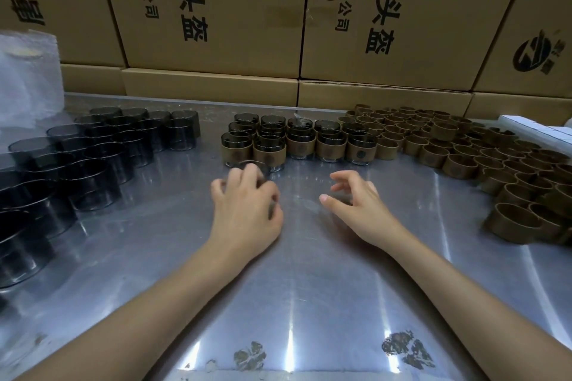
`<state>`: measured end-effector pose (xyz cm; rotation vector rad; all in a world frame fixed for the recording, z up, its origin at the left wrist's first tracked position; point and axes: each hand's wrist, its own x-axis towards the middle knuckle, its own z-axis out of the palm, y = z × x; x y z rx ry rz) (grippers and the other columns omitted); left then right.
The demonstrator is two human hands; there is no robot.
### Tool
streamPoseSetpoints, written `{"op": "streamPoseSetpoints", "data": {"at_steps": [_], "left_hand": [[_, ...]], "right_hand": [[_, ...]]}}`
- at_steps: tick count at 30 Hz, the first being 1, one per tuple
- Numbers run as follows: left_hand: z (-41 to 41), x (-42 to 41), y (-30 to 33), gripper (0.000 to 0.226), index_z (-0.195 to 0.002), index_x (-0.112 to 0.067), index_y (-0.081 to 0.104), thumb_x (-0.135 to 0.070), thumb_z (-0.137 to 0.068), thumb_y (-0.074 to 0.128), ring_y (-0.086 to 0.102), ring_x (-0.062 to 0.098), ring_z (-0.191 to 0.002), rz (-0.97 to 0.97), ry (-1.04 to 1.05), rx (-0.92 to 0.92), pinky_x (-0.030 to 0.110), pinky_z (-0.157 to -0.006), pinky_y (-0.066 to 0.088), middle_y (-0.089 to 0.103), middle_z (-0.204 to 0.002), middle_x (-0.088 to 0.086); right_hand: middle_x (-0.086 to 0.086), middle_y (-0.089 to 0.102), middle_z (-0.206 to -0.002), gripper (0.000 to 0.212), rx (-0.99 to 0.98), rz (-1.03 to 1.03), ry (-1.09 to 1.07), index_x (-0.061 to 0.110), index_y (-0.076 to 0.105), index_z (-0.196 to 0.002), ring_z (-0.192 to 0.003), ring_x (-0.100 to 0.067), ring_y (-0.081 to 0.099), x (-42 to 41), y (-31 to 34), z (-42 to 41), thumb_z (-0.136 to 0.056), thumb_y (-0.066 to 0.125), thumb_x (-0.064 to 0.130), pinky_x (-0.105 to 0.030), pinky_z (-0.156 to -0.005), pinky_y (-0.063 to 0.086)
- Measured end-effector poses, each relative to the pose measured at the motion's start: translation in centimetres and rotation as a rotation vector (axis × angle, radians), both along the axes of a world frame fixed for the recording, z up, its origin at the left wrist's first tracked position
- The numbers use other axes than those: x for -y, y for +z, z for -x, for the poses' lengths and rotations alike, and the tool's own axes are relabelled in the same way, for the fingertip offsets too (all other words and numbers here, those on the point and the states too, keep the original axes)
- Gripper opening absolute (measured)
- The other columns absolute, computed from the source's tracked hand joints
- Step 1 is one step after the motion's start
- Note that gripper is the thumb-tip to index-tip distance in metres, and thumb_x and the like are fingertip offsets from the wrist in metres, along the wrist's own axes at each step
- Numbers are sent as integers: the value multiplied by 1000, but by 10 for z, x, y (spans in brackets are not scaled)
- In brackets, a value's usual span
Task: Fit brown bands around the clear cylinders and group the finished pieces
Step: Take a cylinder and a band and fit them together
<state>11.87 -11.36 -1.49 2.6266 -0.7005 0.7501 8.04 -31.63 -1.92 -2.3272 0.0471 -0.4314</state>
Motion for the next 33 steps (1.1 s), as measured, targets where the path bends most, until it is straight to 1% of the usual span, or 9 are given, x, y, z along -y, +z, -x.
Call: {"op": "streamPoseSetpoints", "data": {"at_steps": [6, 12, 15, 18, 21, 24, 27, 30, 33], "left_hand": [[9, 38, 2, 36, -118, -27, 54, -23, -83, 49, 36, 22, -110, -88, -189, 6, 34, -87, 23, 42, -116, -1], [10, 44, 5, 53, -127, -24, 56, -14, -80, 35, 41, 20, -101, 40, -382, -34, 35, -88, 30, 51, -107, -2], [8, 42, 4, 47, -129, -23, 58, -10, -87, 41, 43, 17, -94, 132, -491, -56, 37, -87, 36, 54, -102, -3], [4, 42, 4, 46, -133, -21, 55, -5, -91, 48, 46, 14, -94, 268, -549, -107, 30, -86, 39, 52, -101, -5], [-1, 39, 7, 43, -135, -18, 52, -8, -92, 52, 49, 5, -97, 452, -542, -194, 16, -85, 39, 51, -106, -7], [-2, 36, 10, 46, -134, -22, 51, -22, -88, 51, 54, 5, -99, 482, -479, -199, 21, -84, 44, 56, -112, -9], [-1, 31, 12, 49, -130, -30, 54, -32, -82, 47, 58, 9, -98, 419, -399, -207, 29, -82, 48, 63, -106, -11], [-4, 28, 12, 36, -118, -35, 59, -31, -84, 52, 61, 9, -83, 375, -325, -219, 29, -71, 49, 67, -87, -13], [-7, 28, 10, 26, -110, -35, 64, -26, -87, 56, 61, 8, -75, 329, -275, -248, 29, -66, 49, 68, -79, -12]], "right_hand": [[7, 49, -122, 53, -78, 279, 99, 26, 49, -127, -118, -13, 36, -5, 7, 6, -82, 64, 47, -34, -98, 38], [9, 51, -116, 55, -87, 184, 103, 22, 46, -121, -120, -15, 37, -6, 8, 8, -75, 61, 48, -37, -97, 41], [13, 46, -105, 51, -68, 152, 101, 23, 39, -113, -116, -16, 42, -5, 7, 7, -74, 64, 44, -38, -93, 44], [6, 54, -113, 52, 11, -10, 125, 21, 43, -114, -117, -18, 49, -3, 5, 6, -74, 70, 41, -41, -96, 47], [6, 56, -116, 47, 136, -66, 81, 28, 47, -115, -115, -13, 50, -2, 5, 5, -78, 74, 39, -32, -94, 44], [10, 55, -116, 48, 262, -126, 20, 33, 49, -119, -112, -6, 48, -2, 8, 6, -78, 73, 39, -23, -89, 41], [11, 54, -115, 53, 340, -178, -19, 28, 48, -123, -108, 4, 49, -5, 12, 9, -76, 69, 40, -7, -85, 39], [18, 52, -111, 53, 339, -212, -27, 29, 46, -123, -107, 5, 50, -5, 12, 10, -78, 74, 32, -13, -85, 43], [17, 52, -110, 58, 304, -171, -29, 30, 44, -125, -107, 1, 52, -5, 11, 11, -77, 76, 31, -15, -85, 42]]}}
